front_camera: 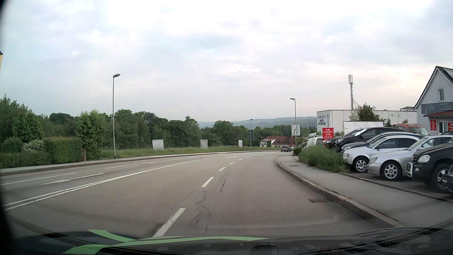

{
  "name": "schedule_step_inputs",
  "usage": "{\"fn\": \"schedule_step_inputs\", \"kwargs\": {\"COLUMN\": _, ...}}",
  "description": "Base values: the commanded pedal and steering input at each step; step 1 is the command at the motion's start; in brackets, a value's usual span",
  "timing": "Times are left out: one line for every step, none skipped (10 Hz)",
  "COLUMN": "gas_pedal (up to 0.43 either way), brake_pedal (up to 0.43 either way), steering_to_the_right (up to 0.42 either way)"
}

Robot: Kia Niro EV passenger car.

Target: Follow the waypoints while adhering to traffic rules and regulations

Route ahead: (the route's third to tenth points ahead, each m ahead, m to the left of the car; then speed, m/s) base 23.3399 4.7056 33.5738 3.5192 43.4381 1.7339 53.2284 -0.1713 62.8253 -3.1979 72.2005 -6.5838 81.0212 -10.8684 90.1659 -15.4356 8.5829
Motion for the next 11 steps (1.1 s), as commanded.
{"fn": "schedule_step_inputs", "kwargs": {"gas_pedal": 0.039, "brake_pedal": 0.0, "steering_to_the_right": 0.012}}
{"fn": "schedule_step_inputs", "kwargs": {"gas_pedal": 0.039, "brake_pedal": 0.0, "steering_to_the_right": 0.01}}
{"fn": "schedule_step_inputs", "kwargs": {"gas_pedal": 0.039, "brake_pedal": 0.0, "steering_to_the_right": 0.01}}
{"fn": "schedule_step_inputs", "kwargs": {"gas_pedal": 0.039, "brake_pedal": 0.0, "steering_to_the_right": 0.009}}
{"fn": "schedule_step_inputs", "kwargs": {"gas_pedal": 0.039, "brake_pedal": 0.0, "steering_to_the_right": 0.009}}
{"fn": "schedule_step_inputs", "kwargs": {"gas_pedal": 0.039, "brake_pedal": 0.0, "steering_to_the_right": 0.008}}
{"fn": "schedule_step_inputs", "kwargs": {"gas_pedal": 0.039, "brake_pedal": 0.0, "steering_to_the_right": 0.007}}
{"fn": "schedule_step_inputs", "kwargs": {"gas_pedal": 0.047, "brake_pedal": 0.0, "steering_to_the_right": 0.006}}
{"fn": "schedule_step_inputs", "kwargs": {"gas_pedal": 0.047, "brake_pedal": 0.0, "steering_to_the_right": 0.006}}
{"fn": "schedule_step_inputs", "kwargs": {"gas_pedal": 0.059, "brake_pedal": 0.0, "steering_to_the_right": 0.006}}
{"fn": "schedule_step_inputs", "kwargs": {"gas_pedal": 0.059, "brake_pedal": 0.0, "steering_to_the_right": 0.006}}
